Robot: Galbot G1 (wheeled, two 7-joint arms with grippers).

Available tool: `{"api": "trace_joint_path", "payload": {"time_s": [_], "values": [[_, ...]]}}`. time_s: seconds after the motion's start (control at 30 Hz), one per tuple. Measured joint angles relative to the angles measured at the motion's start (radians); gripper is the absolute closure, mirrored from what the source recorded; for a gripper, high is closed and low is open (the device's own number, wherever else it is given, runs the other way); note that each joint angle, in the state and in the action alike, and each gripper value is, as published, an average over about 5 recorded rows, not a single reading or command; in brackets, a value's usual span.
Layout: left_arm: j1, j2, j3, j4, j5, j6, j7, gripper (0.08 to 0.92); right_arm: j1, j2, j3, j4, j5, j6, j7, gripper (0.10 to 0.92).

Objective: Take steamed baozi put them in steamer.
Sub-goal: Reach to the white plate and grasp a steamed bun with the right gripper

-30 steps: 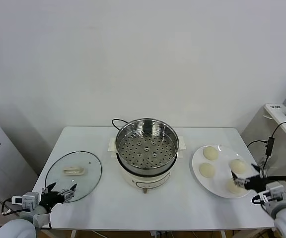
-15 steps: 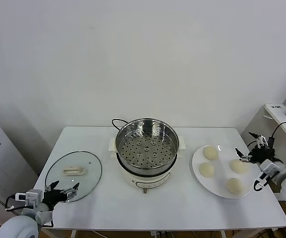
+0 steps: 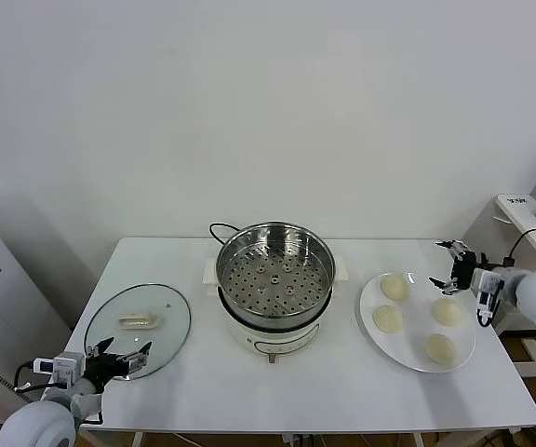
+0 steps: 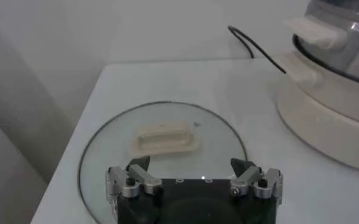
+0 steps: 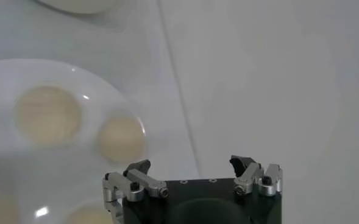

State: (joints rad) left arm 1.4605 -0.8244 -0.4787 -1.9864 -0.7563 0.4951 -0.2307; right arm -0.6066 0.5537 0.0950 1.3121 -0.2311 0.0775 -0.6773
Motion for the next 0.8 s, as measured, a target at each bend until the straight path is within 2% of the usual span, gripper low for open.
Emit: {"api": "trace_joint_path", "payload": {"time_s": [0.47,0.8], "values": [[0.007,0.004,-0.005,-0.003,0.002,0.007,-0.003,0.177,0.443,0.156,-0.367,-0.331,-0.043,0.155,-0.316,0.203],[0.015,-0.004,-0.007,-0.005,0.002,0.008,-0.003,0.177,0.552,0.268,-0.463,-0.498,-0.108,0.219,-0.435,0.203]]}}
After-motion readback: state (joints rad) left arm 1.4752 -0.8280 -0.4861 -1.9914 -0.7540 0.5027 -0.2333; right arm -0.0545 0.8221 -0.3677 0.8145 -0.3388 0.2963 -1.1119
